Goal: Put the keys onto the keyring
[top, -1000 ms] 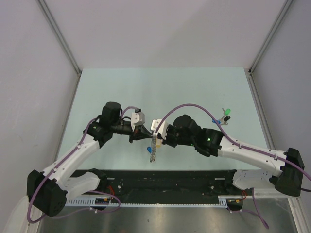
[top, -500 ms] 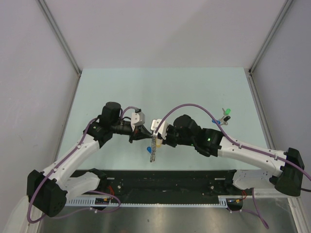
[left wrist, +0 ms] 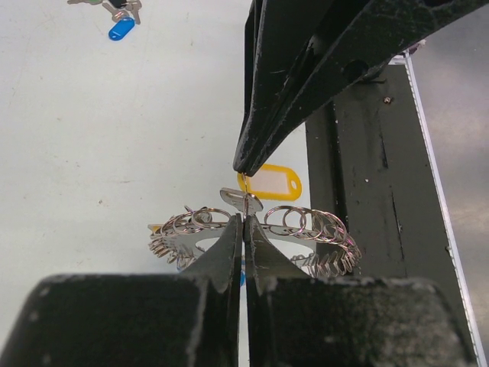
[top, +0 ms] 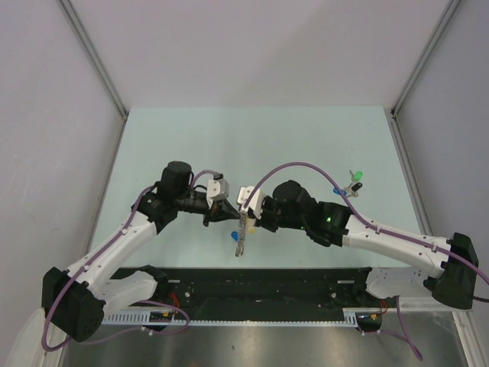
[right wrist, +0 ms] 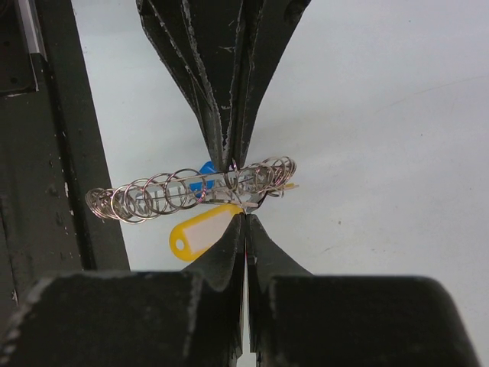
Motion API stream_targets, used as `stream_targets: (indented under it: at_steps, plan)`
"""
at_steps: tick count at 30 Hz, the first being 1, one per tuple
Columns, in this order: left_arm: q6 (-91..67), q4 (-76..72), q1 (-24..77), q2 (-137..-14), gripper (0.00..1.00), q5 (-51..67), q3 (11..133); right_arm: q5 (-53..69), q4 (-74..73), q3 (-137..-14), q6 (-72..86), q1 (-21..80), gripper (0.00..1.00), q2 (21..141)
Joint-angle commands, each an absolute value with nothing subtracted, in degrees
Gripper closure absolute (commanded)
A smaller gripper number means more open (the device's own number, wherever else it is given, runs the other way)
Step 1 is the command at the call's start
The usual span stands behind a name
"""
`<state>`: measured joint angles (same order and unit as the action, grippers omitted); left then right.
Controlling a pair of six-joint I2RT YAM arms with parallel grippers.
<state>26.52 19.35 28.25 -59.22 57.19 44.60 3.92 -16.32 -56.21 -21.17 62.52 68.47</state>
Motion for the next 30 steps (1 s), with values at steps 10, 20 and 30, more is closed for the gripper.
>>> stream_targets:
  at_steps: [10, 20, 30]
  plan:
    - [27.51, 16.79, 29.88, -57.66, 1.00, 58.45, 45.44, 6.59, -13.54, -60.99, -18.46, 63.19, 1.00, 68.64]
    - [23.73, 13.54, 30.06, -56.78, 1.00, 55.46, 44.56, 4.31, -15.55, -62.67, -16.88, 64.34, 1.00, 70.66]
    - [23.99, 13.97, 30.06, -55.72, 1.00, 52.56, 44.30, 1.85, -18.63, -62.58, -16.70, 64.34, 1.00, 68.03]
